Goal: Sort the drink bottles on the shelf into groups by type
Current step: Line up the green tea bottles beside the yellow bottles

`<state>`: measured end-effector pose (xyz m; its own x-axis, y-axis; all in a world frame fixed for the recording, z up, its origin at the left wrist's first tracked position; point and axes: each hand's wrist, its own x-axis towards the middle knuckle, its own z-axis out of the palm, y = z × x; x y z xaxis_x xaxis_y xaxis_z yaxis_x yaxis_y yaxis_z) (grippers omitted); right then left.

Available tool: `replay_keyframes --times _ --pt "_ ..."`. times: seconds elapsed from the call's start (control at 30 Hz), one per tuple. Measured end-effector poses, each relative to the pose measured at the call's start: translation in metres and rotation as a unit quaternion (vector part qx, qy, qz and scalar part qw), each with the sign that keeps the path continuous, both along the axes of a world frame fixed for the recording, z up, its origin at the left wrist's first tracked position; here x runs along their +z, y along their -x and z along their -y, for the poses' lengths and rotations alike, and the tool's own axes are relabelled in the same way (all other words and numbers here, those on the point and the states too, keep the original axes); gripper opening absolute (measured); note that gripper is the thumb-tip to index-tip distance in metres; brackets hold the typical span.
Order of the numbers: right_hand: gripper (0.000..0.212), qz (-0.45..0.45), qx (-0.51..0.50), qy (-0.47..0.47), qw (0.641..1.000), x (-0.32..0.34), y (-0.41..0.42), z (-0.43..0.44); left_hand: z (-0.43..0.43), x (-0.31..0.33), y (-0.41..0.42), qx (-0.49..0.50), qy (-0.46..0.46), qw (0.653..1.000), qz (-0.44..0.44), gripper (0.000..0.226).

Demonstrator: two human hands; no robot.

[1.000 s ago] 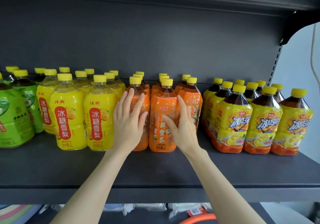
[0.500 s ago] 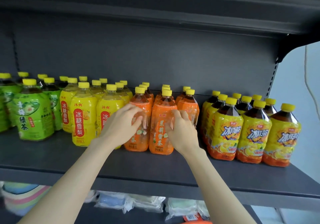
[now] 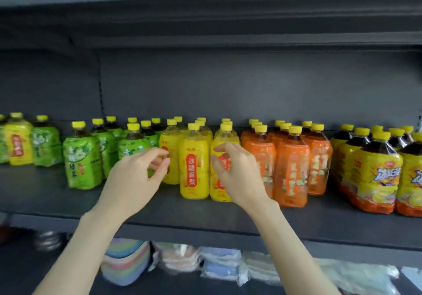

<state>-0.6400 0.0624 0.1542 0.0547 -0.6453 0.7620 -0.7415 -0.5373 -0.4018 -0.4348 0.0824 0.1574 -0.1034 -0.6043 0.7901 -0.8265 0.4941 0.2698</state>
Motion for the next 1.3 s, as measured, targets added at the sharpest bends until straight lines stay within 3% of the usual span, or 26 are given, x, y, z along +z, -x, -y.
replay_keyframes --times 0.23,0.93,1.3 --pt "0.027 0.004 0.011 -0.040 0.999 -0.035 -0.156 0.017 0.013 -0.026 -0.153 0.023 -0.026 0.999 0.012 0.018" --pt "0.018 0.044 0.099 0.039 0.993 0.018 -0.460 0.178 0.172 0.000 -0.452 0.033 0.011 0.997 -0.063 0.018" --pt "0.024 -0.042 0.003 -0.063 0.997 0.000 -0.627 0.269 0.301 -0.025 -0.619 -0.002 -0.007 0.996 -0.084 0.021"
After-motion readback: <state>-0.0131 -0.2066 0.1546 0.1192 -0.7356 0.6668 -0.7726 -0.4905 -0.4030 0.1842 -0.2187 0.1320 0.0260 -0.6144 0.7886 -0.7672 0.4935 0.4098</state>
